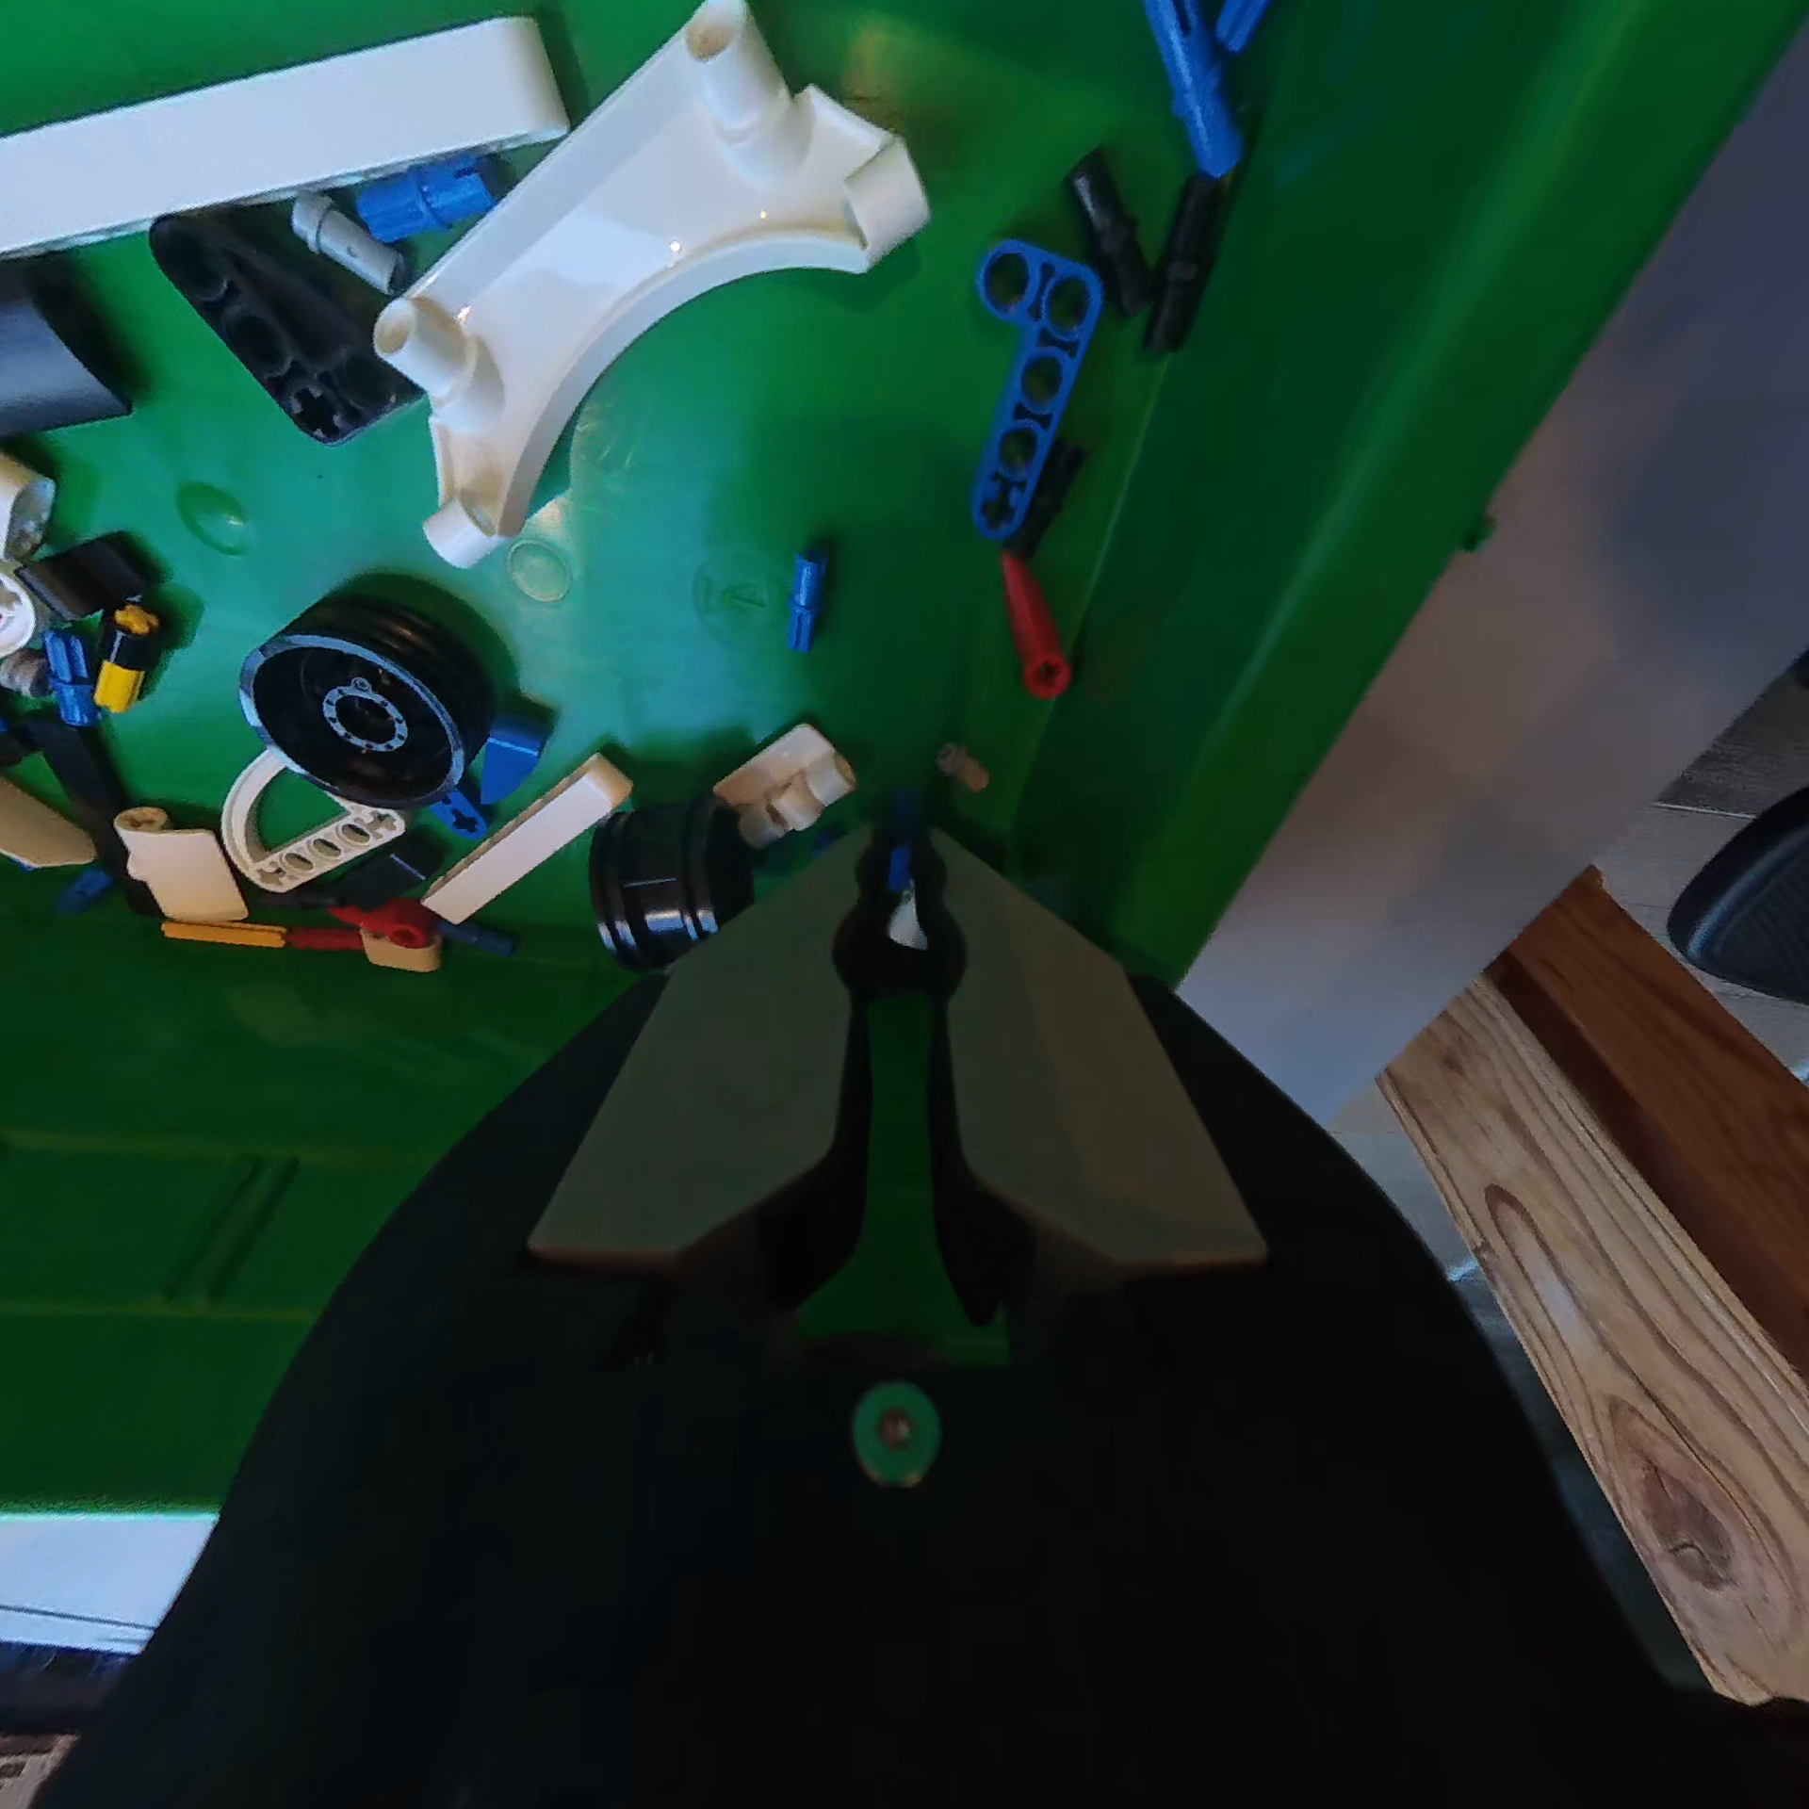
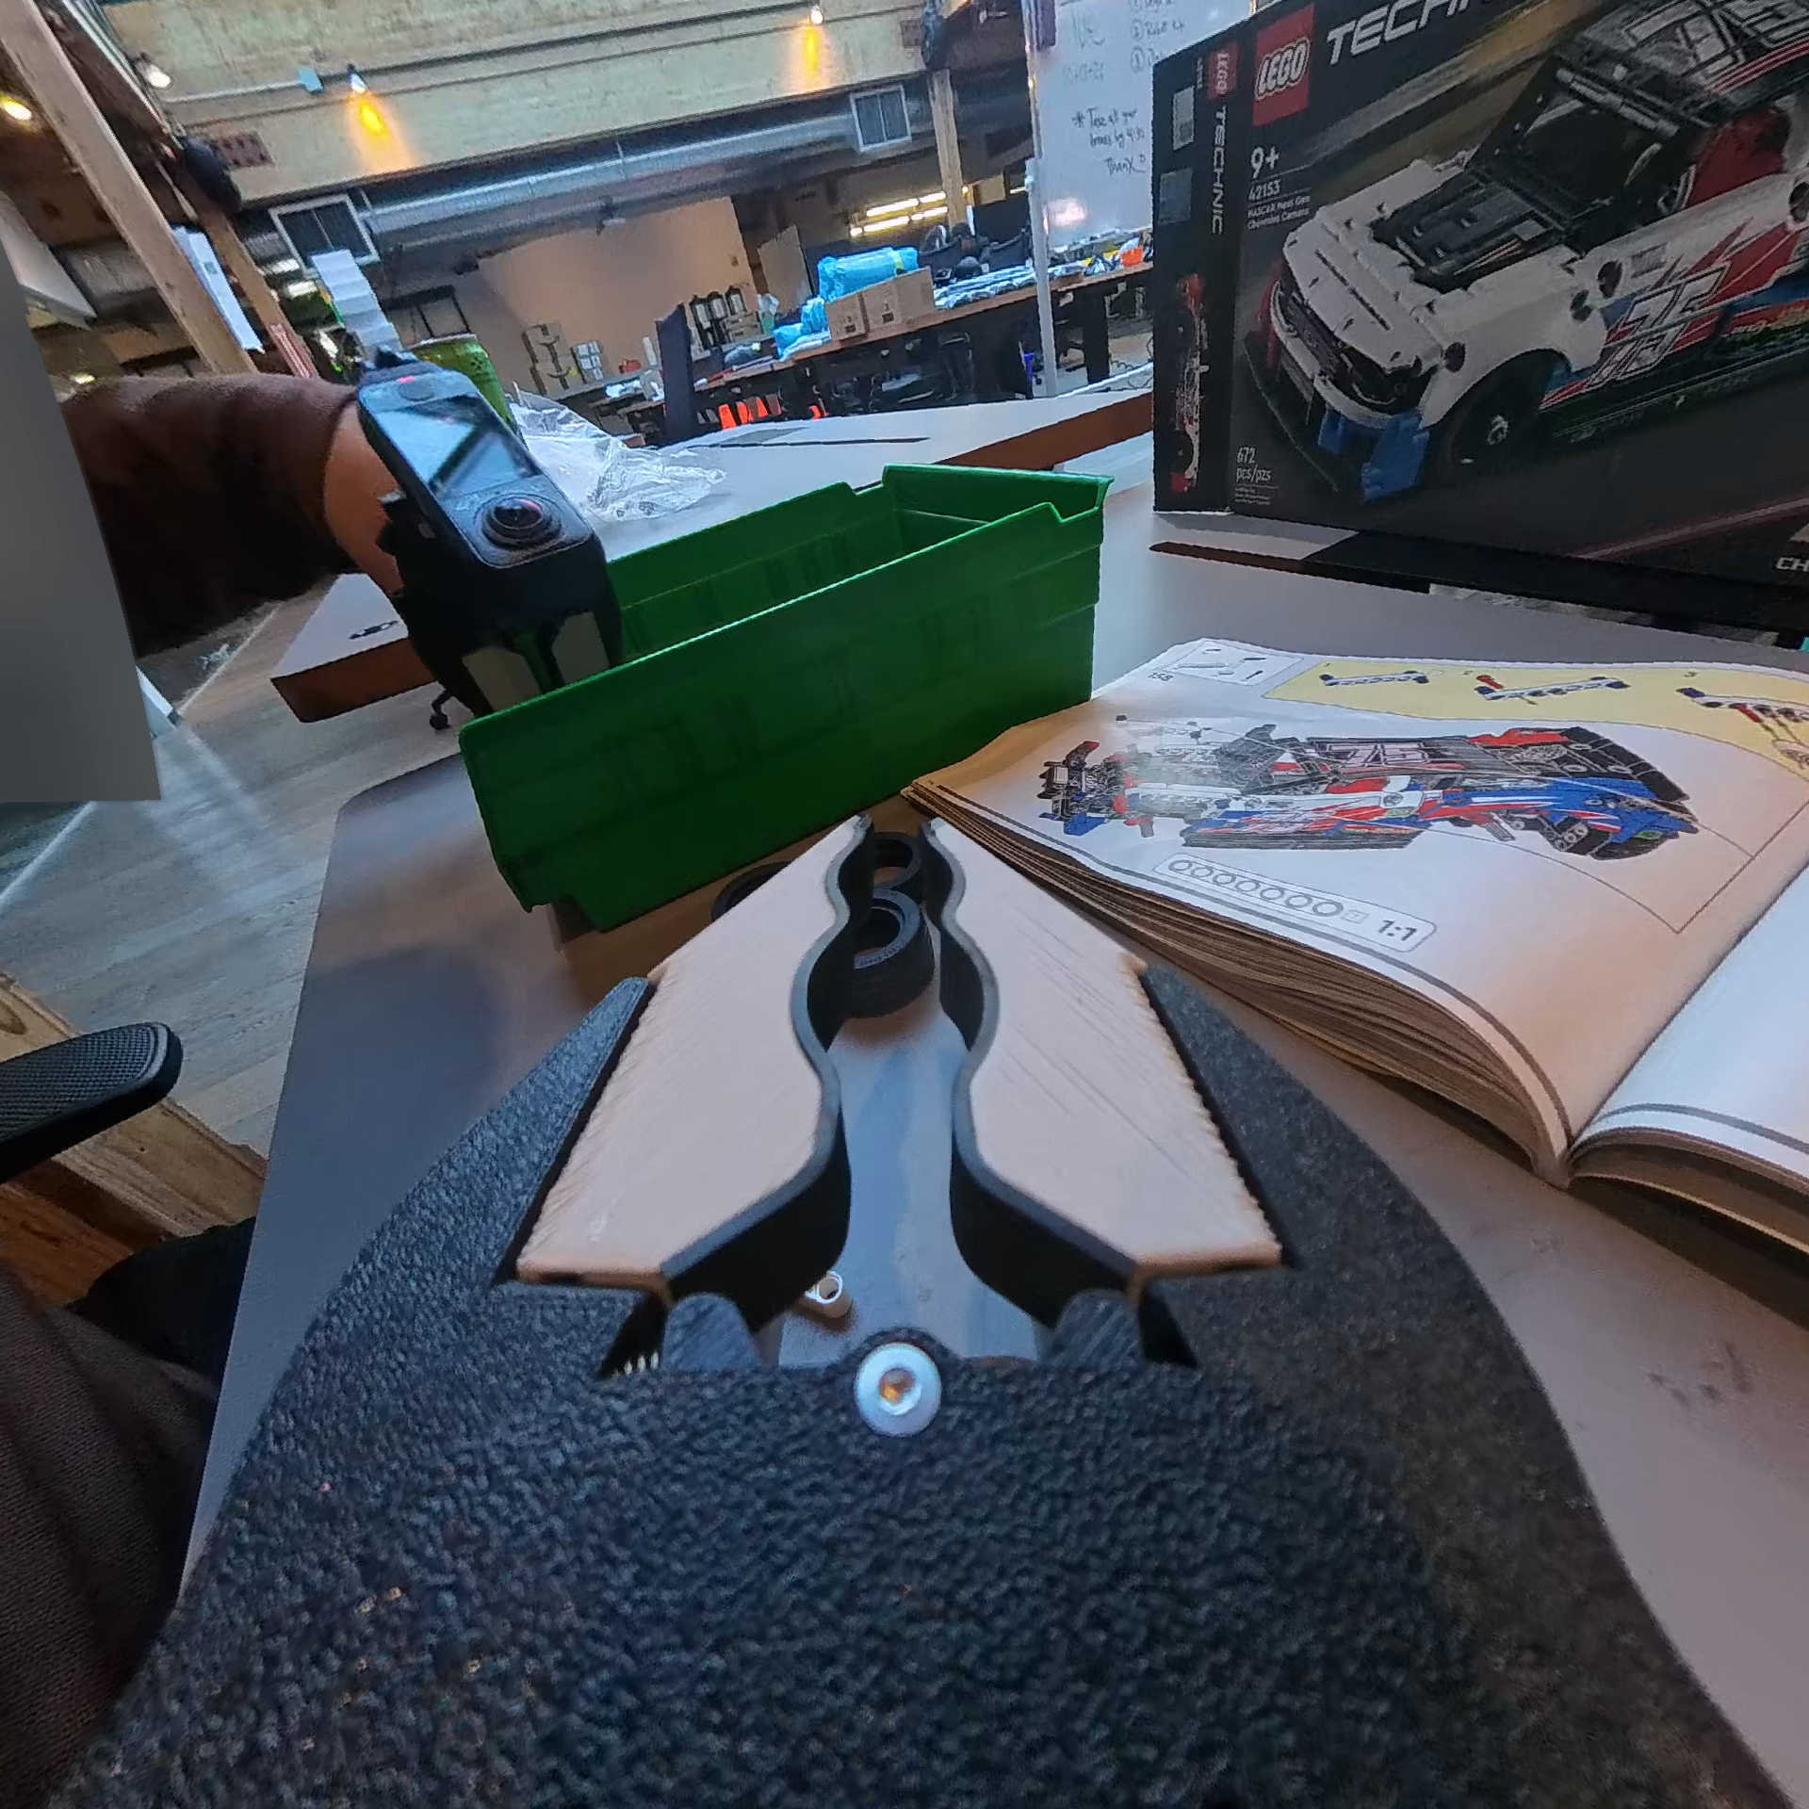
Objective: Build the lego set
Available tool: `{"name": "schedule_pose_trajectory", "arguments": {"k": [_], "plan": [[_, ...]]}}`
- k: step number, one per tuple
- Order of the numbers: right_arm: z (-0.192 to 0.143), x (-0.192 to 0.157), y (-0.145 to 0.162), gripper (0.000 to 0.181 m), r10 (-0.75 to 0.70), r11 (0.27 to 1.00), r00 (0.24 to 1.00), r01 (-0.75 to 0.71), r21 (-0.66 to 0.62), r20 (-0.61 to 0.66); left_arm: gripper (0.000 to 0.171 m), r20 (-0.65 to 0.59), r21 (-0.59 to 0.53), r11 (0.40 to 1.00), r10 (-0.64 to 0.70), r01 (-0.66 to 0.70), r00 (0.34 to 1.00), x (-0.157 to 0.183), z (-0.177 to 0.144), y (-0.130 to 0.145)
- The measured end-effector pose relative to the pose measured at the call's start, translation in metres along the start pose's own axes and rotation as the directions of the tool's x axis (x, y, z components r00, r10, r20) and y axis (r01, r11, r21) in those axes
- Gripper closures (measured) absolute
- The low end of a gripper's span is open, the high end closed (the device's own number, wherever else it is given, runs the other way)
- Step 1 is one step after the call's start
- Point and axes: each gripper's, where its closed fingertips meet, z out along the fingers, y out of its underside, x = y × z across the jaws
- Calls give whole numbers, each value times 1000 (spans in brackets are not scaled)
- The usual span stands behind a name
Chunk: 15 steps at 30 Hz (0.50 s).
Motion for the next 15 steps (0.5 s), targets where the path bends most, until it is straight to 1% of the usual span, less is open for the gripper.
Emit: {"name": "schedule_pose_trajectory", "arguments": {"k": [7,11,13,15], "plan": [[0,0,0,172,3,1000,1000,-3,-2,1,171,-6,-16,1000,4,-4,1000,-1,0,-2],[0,0,0,173,5,1000,1000,-5,-2,0,171,58,8,1000,-2,2,998,-8,-5,0],[0,0,0,173,5,1000,1000,-5,-1,0,171,105,49,998,-40,35,994,-14,-17,2],[0,0,0,174,6,1000,1000,-6,-1,0,171,171,129,990,-88,66,981,-23,-40,3]]}}
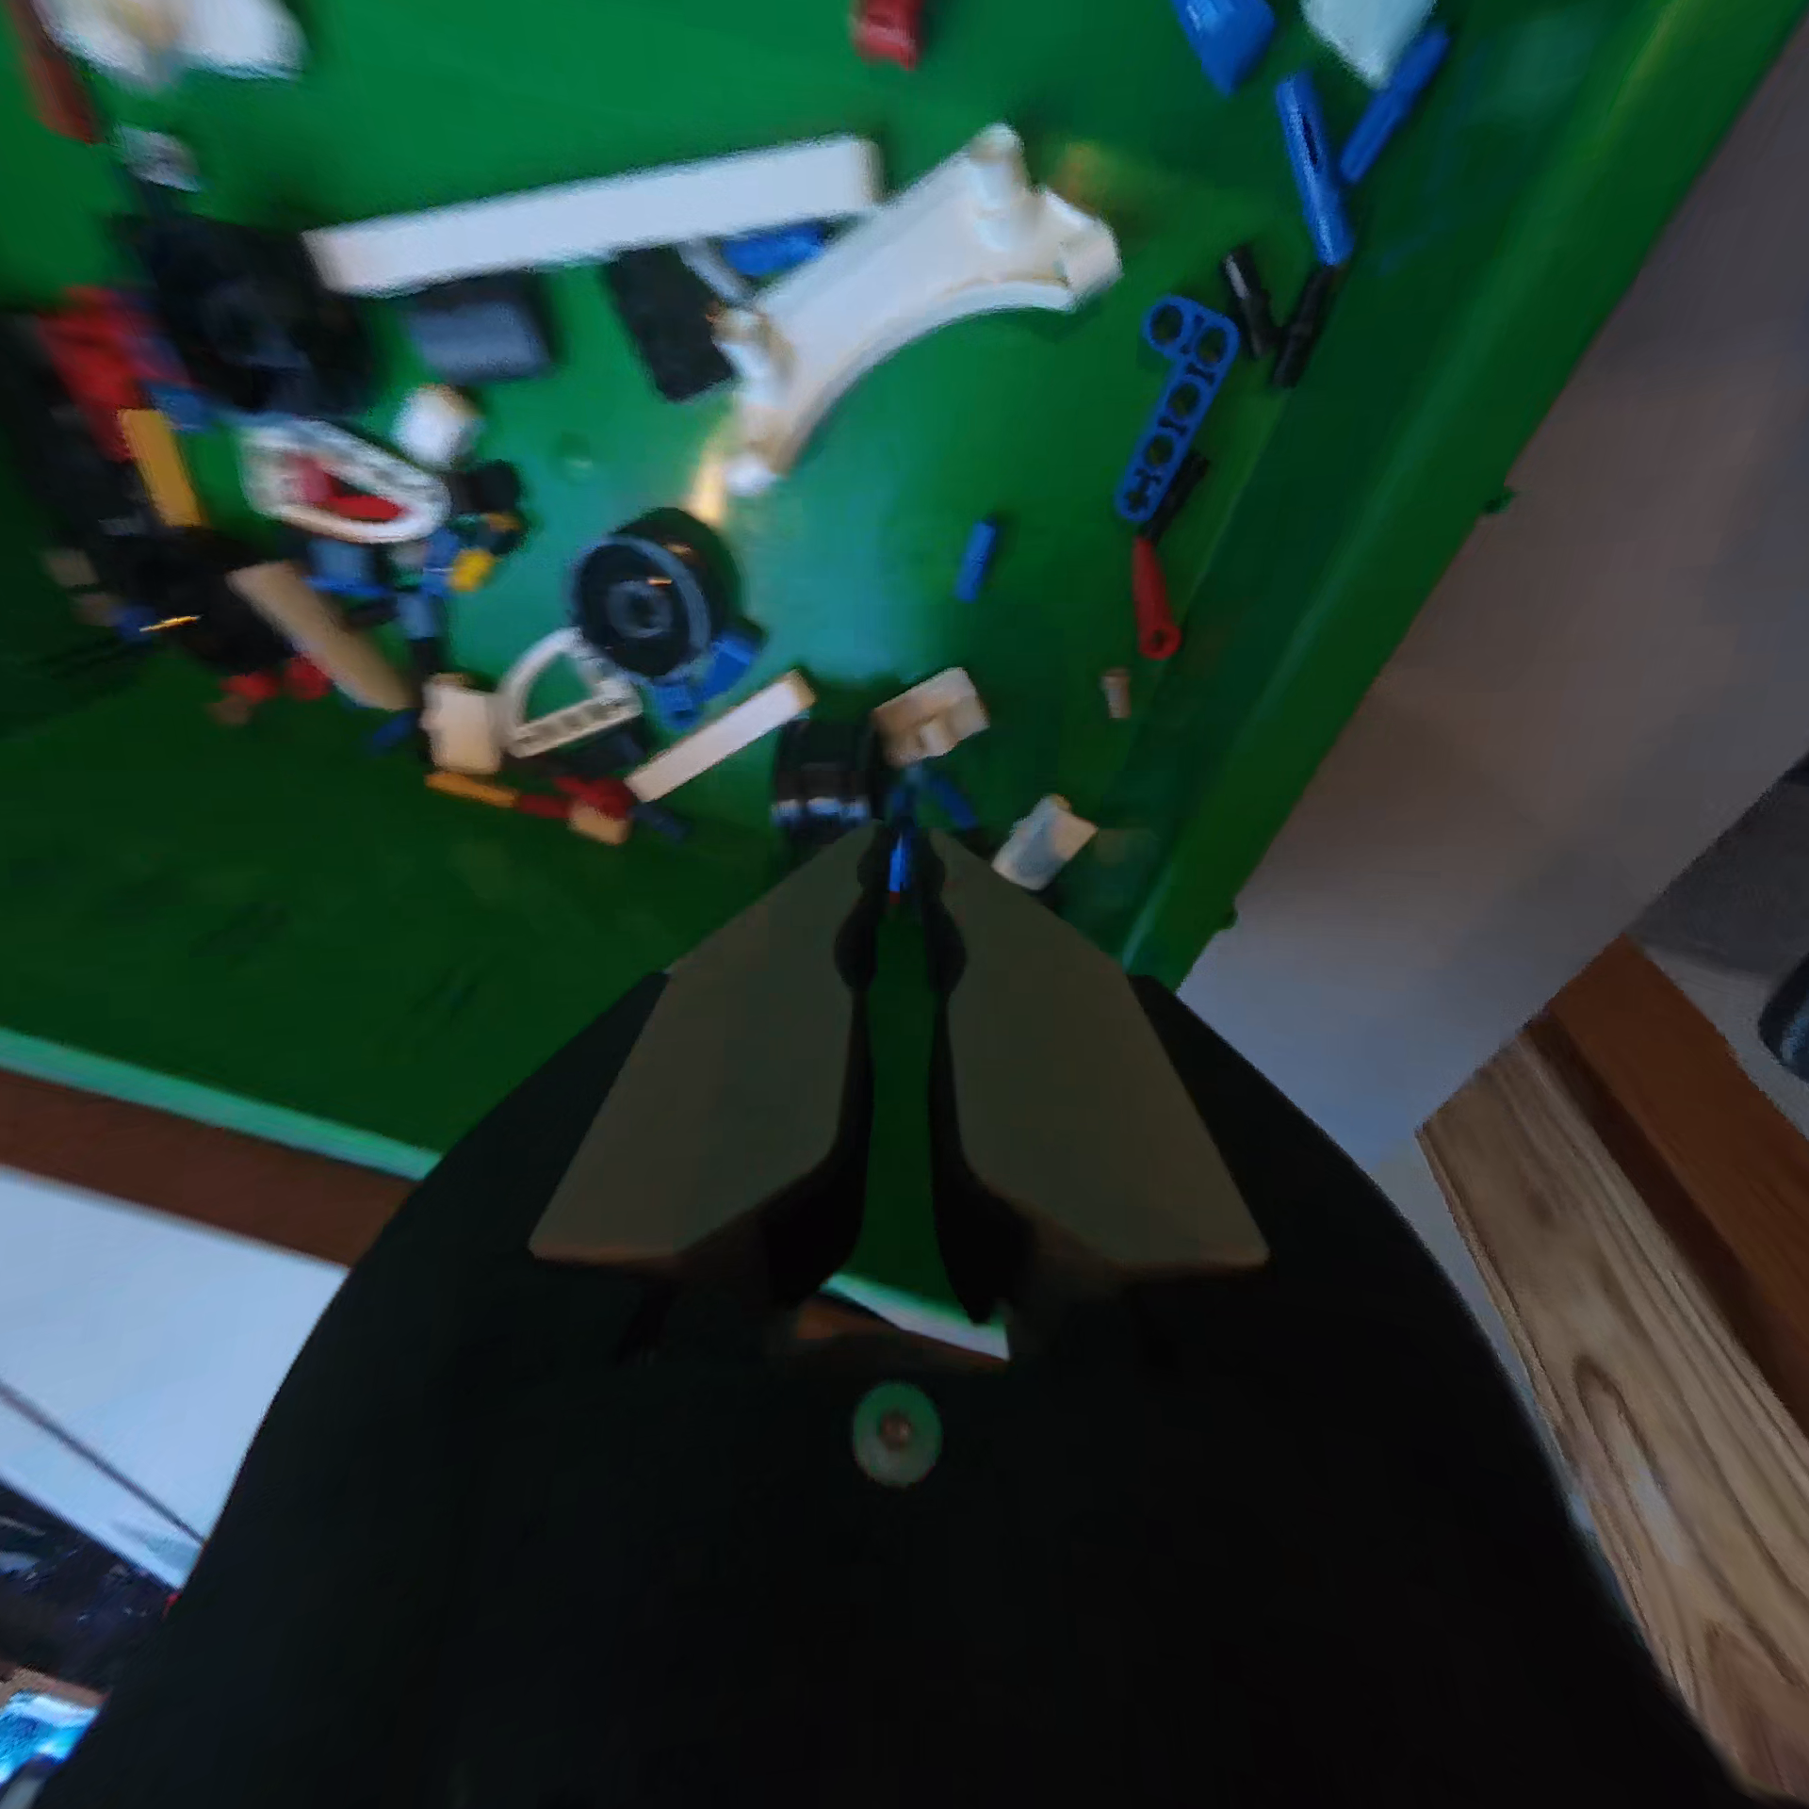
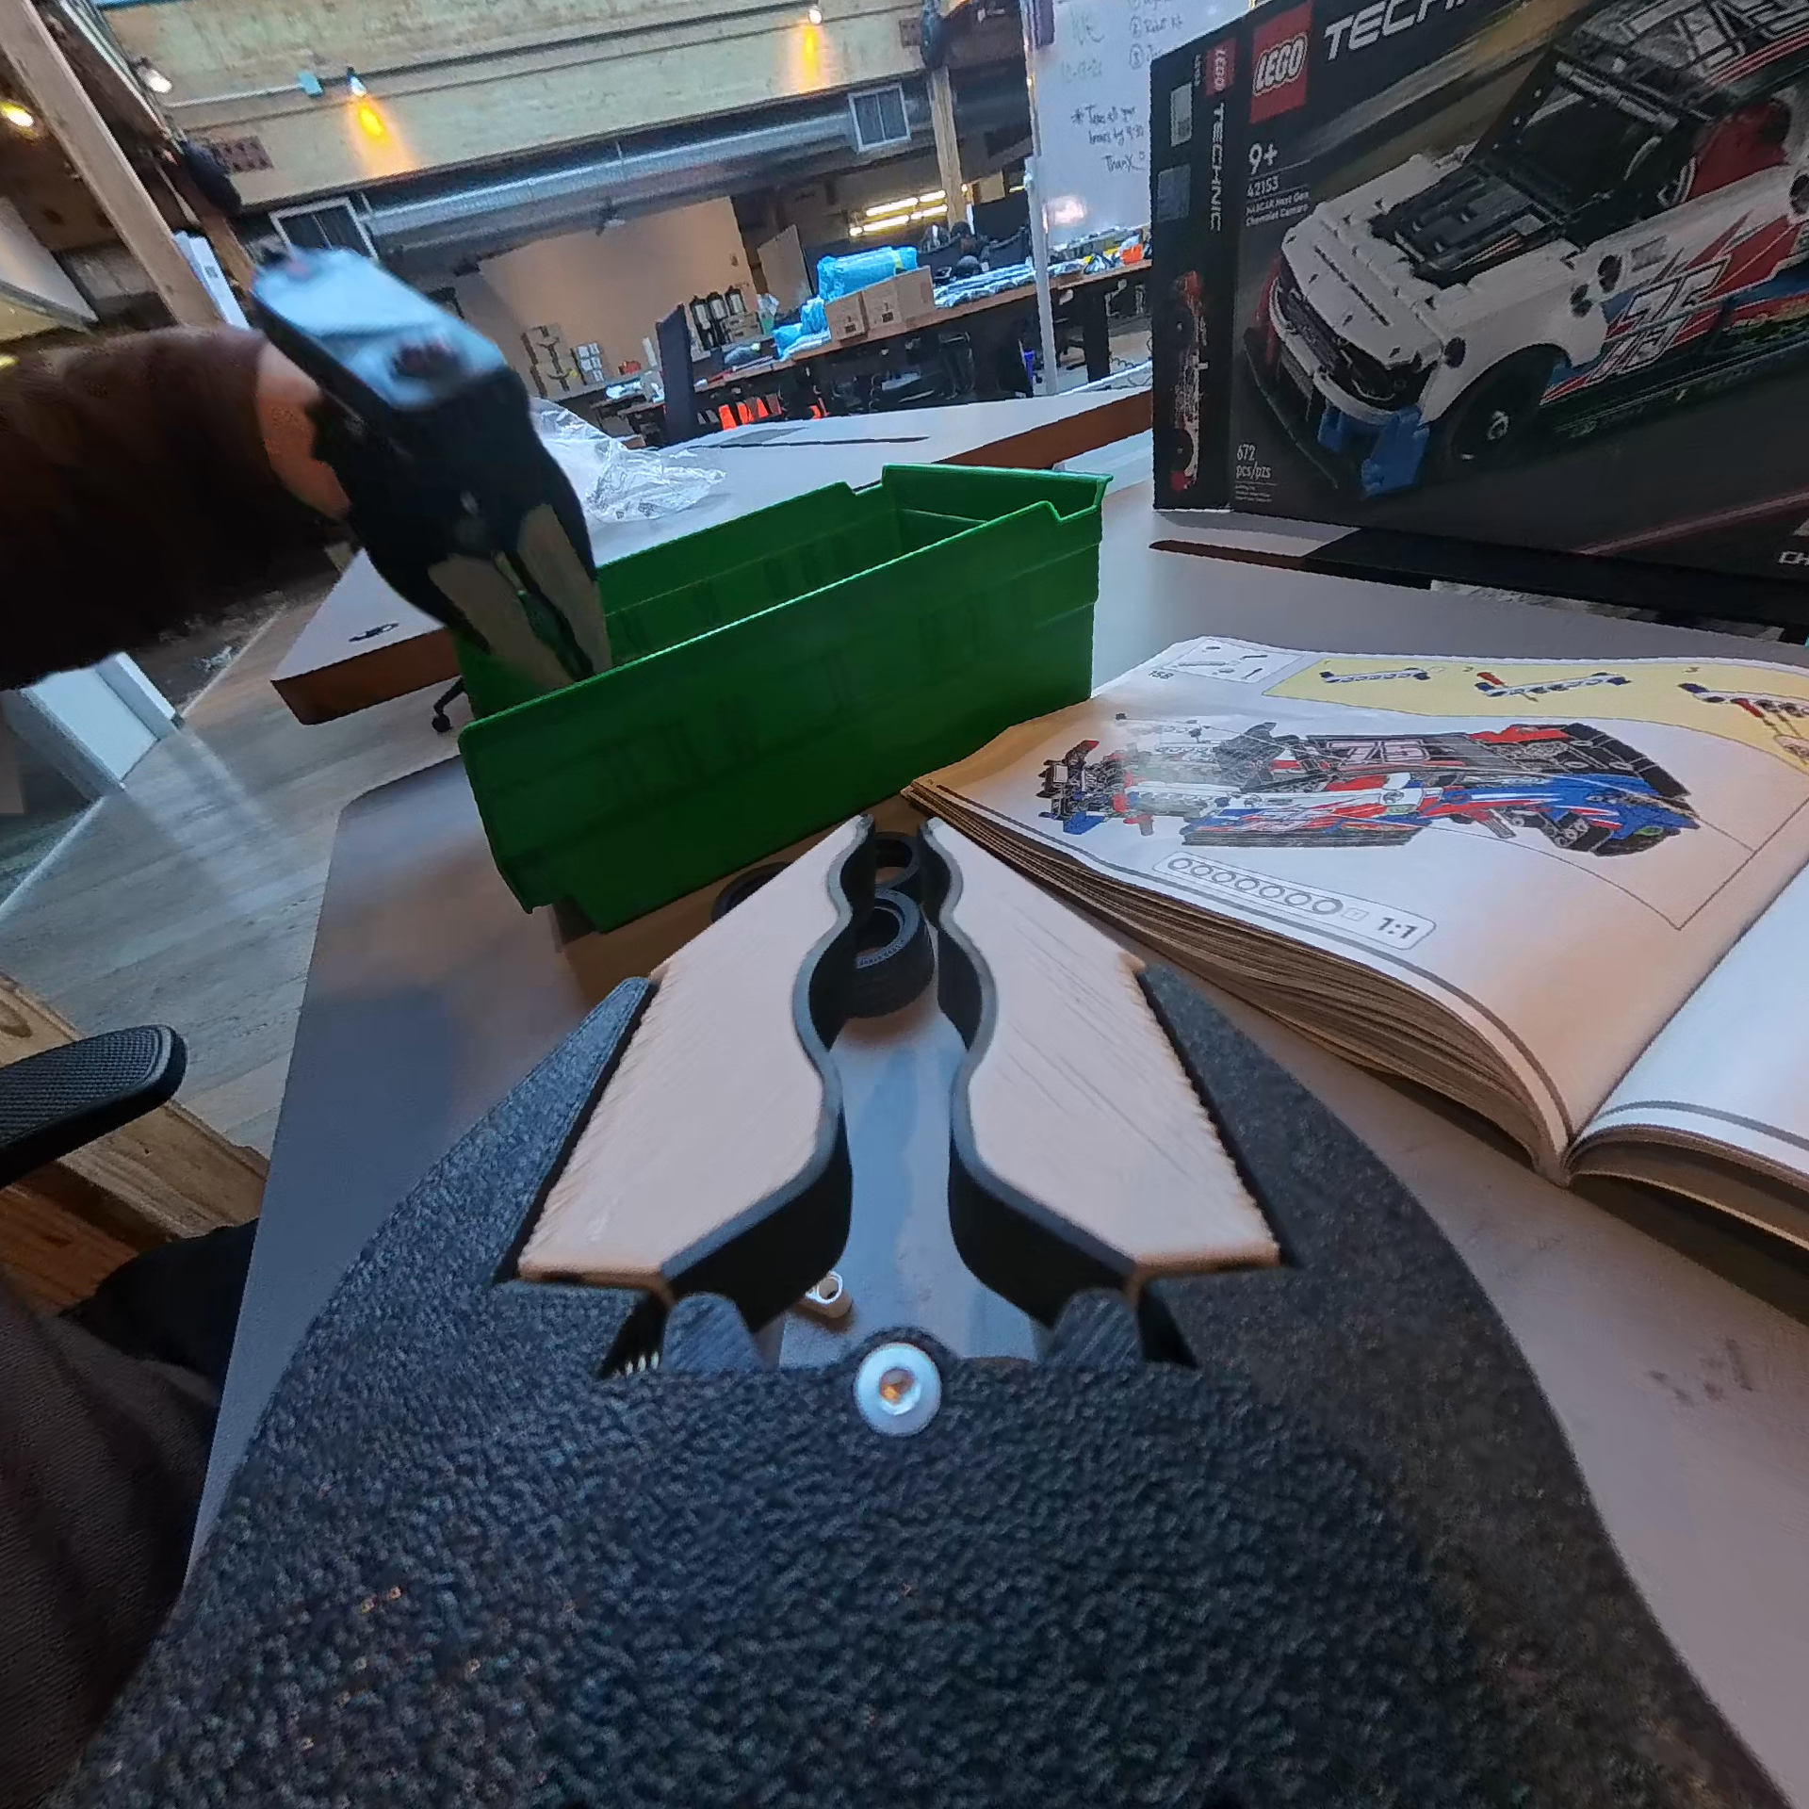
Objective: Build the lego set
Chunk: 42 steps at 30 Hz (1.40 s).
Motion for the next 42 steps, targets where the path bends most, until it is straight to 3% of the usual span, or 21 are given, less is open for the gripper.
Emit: {"name": "schedule_pose_trajectory", "arguments": {"k": [4,6,9,13,16,18,21,24,26,35,37,39,42], "plan": [[0,0,-1,175,-1,1000,1000,1,4,-2,170,216,290,955,-123,57,969,-31,-74,-35],[-1,1,-1,176,0,1000,1000,0,8,-6,171,251,459,887,-184,50,950,-25,-113,-71],[-2,2,-3,177,0,1000,1000,0,20,-16,170,238,578,813,-244,65,940,6,-140,-126],[-3,3,-3,177,-9,1000,1000,10,27,-27,170,100,639,759,-245,127,964,61,-121,-197],[-4,2,-3,178,-25,999,999,26,24,-39,170,-6,638,741,-269,210,963,88,-87,-234],[-6,2,-3,179,-38,999,998,39,22,-49,170,-65,592,764,-272,256,960,100,-60,-247],[-10,1,-2,180,-51,998,997,52,22,-56,170,-112,502,799,-320,331,941,101,-23,-249],[-12,1,-2,180,-54,998,997,56,23,-57,170,-213,451,796,-343,404,915,111,-1,-249],[-13,1,-2,180,-52,998,997,53,24,-55,170,-205,412,802,-381,433,902,109,13,-243],[-14,1,-1,180,-48,999,997,49,18,-53,152,-235,438,770,-400,464,886,110,-2,-237],[-14,1,-1,180,-49,999,997,50,18,-54,152,-220,501,732,-408,461,886,109,-16,-234],[-14,1,-1,180,-51,998,997,52,19,-53,150,-176,637,654,-392,409,903,104,-39,-233],[-14,0,-1,180,-54,998,997,55,17,-53,148,-34,859,433,-485,274,874,82,-83,-219]]}}
